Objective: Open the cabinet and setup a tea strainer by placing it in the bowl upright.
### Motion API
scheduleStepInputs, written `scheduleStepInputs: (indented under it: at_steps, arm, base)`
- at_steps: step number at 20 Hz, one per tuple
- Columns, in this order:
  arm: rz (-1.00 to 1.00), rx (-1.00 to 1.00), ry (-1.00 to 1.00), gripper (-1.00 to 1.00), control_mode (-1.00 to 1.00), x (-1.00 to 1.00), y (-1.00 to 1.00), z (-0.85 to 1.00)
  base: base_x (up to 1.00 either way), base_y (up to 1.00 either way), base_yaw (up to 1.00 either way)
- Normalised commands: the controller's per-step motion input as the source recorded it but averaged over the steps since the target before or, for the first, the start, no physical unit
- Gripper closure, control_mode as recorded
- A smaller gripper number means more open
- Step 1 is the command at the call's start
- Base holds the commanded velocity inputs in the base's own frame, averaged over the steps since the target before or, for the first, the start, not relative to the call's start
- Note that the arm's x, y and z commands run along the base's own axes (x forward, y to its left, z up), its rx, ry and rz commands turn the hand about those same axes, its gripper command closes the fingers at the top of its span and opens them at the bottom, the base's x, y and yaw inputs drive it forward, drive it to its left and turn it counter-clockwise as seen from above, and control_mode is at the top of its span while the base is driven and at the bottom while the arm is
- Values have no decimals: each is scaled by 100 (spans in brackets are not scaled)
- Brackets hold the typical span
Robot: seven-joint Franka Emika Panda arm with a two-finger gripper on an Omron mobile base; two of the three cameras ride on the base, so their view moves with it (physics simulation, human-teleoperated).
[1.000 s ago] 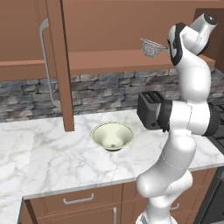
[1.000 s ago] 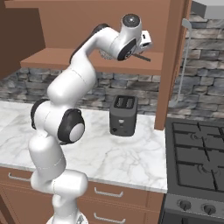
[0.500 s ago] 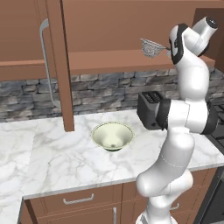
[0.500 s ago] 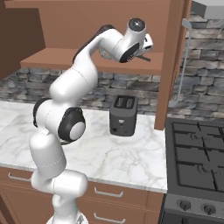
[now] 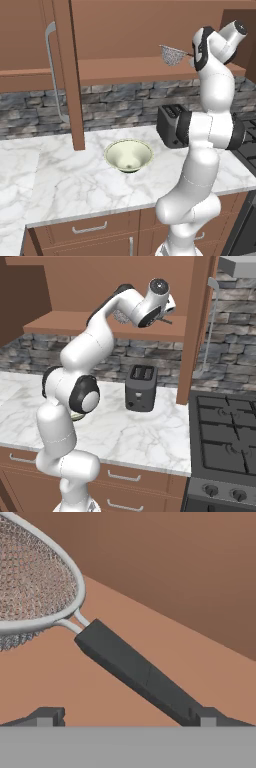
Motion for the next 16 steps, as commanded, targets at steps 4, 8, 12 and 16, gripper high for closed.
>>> scheduleStepInputs:
  at_steps: [4,8,12,16]
  arm:
    - [2,0,-1,-100,-100,35,0,-4]
    - [0,0,-2,-100,-100,31,0,-6]
    - [1,0,-2,-100,-100,25,0,-2]
    - [3,0,0,-100,-100,12,0,0]
  base:
    - [0,0,0]
    - [0,0,0]
    - [0,0,0]
    - [0,0,0]
